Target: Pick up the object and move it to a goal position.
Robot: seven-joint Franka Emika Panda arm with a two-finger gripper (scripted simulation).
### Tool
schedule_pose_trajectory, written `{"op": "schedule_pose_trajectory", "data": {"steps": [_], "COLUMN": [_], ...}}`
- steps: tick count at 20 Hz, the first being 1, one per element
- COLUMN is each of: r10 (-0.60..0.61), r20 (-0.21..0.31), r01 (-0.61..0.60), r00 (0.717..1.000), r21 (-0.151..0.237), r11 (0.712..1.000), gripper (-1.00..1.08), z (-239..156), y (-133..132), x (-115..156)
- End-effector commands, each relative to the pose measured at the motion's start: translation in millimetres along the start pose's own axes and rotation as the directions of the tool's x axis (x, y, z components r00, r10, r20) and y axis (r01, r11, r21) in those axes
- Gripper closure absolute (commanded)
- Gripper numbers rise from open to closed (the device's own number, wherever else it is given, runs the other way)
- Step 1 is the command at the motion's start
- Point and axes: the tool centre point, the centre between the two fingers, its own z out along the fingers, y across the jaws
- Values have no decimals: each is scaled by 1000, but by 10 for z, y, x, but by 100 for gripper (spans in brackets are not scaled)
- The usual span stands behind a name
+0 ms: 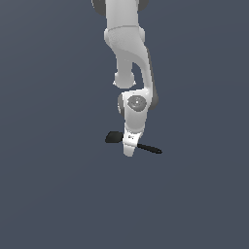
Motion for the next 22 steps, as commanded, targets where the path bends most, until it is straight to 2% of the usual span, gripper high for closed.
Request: {"op": "schedule_pose_trajectory", "data": {"steps": [1, 9, 22], "r10": [0, 0, 0], "r20": [-1, -2, -2], "r01": [0, 0, 0], "r00": [1000, 1000, 1000], "r21": [-2, -1, 0], "r11": [1000, 1000, 1000], "gripper": [108, 108, 108], "z": [-25, -148, -448], "y": [40, 294, 940], "x": [25, 174, 545]}}
